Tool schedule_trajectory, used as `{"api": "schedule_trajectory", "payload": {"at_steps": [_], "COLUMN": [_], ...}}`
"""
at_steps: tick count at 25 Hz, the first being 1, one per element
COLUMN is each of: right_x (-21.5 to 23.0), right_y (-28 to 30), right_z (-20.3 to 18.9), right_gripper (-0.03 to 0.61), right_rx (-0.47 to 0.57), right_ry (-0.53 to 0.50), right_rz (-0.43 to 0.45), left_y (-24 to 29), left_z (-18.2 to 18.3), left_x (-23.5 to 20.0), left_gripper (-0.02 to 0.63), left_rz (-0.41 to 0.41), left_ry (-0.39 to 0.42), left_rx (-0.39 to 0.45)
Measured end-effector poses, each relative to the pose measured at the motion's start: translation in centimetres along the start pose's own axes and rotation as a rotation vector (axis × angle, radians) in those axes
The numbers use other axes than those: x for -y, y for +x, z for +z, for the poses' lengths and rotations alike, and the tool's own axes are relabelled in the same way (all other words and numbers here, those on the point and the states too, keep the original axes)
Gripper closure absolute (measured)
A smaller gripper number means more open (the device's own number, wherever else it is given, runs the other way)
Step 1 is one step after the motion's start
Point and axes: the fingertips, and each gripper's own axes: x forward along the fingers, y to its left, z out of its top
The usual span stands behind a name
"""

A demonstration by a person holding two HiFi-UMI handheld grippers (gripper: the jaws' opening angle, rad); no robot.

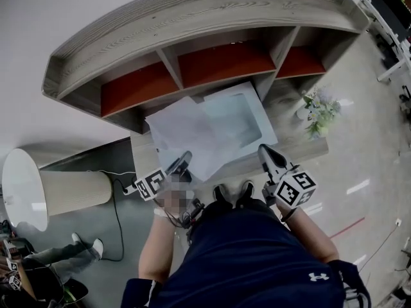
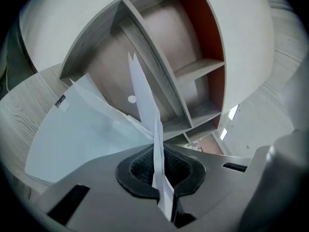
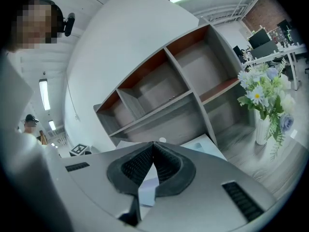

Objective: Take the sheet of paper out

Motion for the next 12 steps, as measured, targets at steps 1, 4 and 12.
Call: {"api": "schedule_trajectory", "payload": {"at_steps": [1,4,12], "right_x": [-0.2,-0.8,-3.5], "right_y": [0.0,-0.3,-0.9], "right_z": [0.4,1.5,5.0], "right_gripper": [0.574,0.574,0.574], "right_rx": [0.006,0.023,0.073], "right_ry": [-0.008,-0.039,-0.174], "right_rz": [0.001,0.003,0.025], "left_y": [0.0,-0.1,-0.3], "left_z": [-0.2,-1.1,-2.6], "left_x": [0.6,2.6,5.2], "left_gripper": [0.595,0.595,0.595], "left_rz": [-0.009,-0.054,-0.144], "left_ry": [0.002,-0.003,0.011], "left_rx": [0.002,0.009,-0.029]}}
